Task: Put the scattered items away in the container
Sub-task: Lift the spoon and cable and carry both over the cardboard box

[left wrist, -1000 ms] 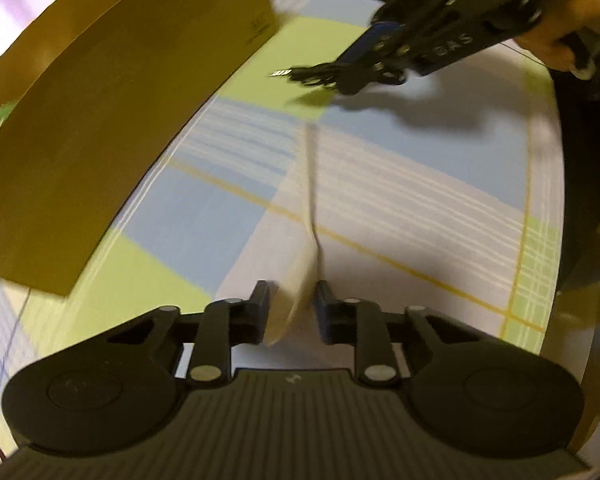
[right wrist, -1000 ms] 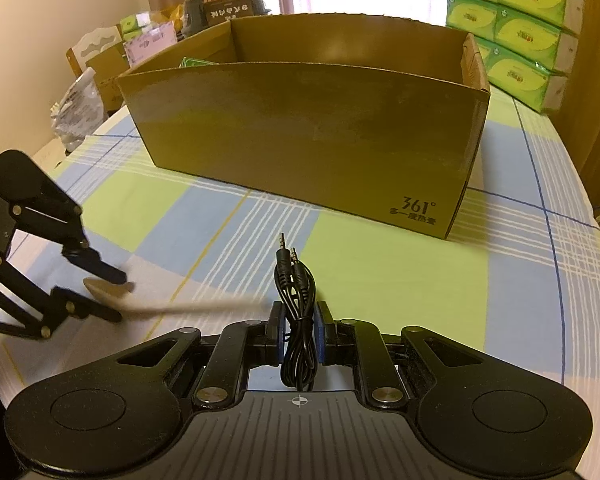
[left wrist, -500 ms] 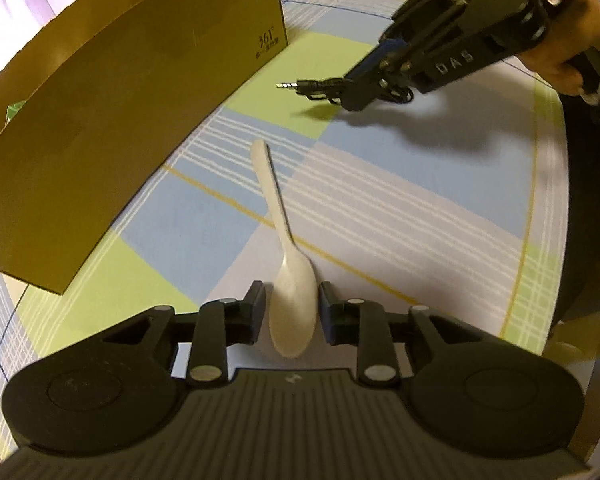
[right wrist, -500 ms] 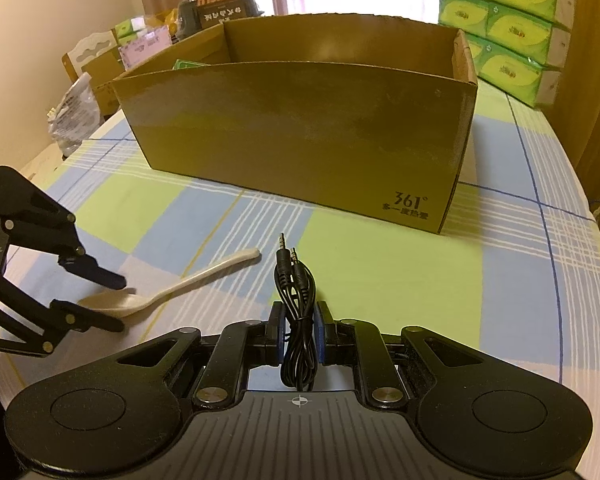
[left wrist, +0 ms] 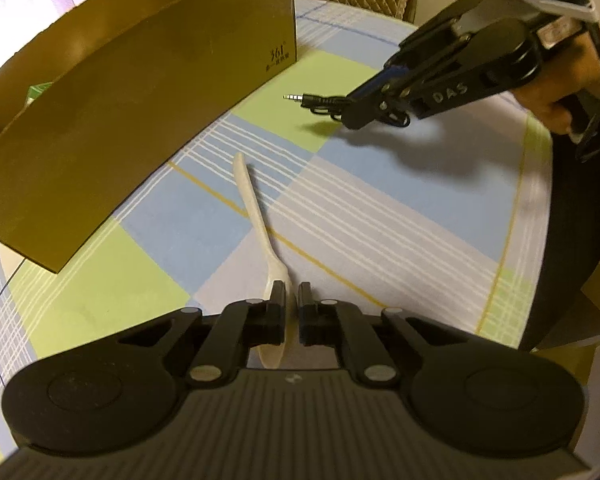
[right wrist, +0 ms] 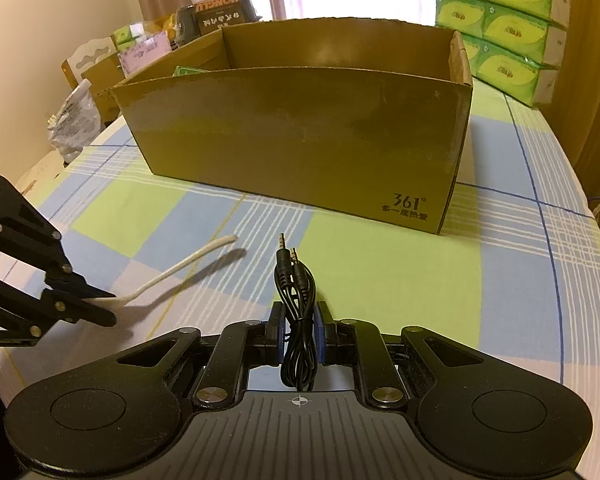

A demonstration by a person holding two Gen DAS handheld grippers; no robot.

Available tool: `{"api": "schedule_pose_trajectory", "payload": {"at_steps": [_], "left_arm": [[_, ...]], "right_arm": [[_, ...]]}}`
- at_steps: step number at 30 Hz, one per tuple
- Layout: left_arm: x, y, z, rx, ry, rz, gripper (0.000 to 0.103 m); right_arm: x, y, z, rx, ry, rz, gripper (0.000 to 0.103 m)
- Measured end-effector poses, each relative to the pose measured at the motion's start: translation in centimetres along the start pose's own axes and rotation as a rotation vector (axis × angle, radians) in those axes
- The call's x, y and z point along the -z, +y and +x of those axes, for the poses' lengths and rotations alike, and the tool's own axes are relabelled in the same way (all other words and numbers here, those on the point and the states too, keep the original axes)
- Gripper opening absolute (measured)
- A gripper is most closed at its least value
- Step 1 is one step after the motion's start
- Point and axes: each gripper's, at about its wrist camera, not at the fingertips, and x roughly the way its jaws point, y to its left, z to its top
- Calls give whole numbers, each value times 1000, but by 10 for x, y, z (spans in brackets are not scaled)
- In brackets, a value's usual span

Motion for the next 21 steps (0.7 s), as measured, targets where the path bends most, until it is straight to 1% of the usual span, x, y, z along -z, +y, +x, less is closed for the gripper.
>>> {"api": "schedule_pose_trajectory", "payload": {"at_steps": [8, 13, 21], "left_arm": [[-1, 1, -24, -12, -48, -31, 3], [-3, 2, -40, -35, -78, -41, 3], [-17, 9, -72, -70, -146, -60, 3]], "right_arm": [[-4, 9, -5, -2, -10, -16, 17], [-10, 16, -11, -2, -22, -35, 17], [-32, 27, -32, 11, -76, -79, 17]]}}
